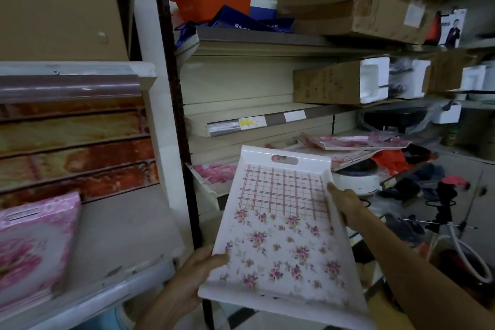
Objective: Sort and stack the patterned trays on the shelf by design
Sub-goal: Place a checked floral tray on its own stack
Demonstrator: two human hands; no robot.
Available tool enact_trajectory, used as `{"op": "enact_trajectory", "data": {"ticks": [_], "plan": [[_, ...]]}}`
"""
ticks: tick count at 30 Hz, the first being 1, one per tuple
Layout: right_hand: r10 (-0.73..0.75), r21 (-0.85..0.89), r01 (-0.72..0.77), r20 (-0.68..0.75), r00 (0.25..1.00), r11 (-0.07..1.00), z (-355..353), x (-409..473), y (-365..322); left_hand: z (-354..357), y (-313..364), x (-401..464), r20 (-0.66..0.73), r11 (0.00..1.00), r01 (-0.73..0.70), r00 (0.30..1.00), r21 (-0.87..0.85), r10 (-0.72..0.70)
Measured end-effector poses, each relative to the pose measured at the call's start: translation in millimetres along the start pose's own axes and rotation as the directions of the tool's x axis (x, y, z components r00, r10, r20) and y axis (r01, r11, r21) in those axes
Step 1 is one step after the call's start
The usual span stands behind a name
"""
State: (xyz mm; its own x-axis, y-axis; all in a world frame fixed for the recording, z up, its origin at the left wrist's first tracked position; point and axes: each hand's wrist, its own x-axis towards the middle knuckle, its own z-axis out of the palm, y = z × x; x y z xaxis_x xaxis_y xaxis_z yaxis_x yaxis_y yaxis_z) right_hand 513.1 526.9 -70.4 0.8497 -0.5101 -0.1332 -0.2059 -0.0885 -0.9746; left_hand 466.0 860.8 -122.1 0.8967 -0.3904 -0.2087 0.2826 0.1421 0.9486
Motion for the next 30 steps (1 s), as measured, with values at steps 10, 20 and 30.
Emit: {"op": "enact_trajectory", "data": {"ticks": [10,20,30], "plan": [[-0.079,0.11,0.089,-0.092,0.993,0.99,18.1,-64.9,44.6,-2.6,-17.8,-78.9,-0.1,0.999,-0.037,0.994,0.021,0.039],[-0.206,0.165,0.185,0.126,0.97,0.969,101.3,-121.1,32.7,-36.9,-35.6,-154.0,-0.536,0.934,-0.13,0.789,0.334,0.301],[-0.254,0.261,0.177,0.302,0.919,0.949,208.5,-176.1,-2.3,-113.9,-21.7,-219.2,-0.692,0.91,-0.154,0.605,0.385,0.395]]}}
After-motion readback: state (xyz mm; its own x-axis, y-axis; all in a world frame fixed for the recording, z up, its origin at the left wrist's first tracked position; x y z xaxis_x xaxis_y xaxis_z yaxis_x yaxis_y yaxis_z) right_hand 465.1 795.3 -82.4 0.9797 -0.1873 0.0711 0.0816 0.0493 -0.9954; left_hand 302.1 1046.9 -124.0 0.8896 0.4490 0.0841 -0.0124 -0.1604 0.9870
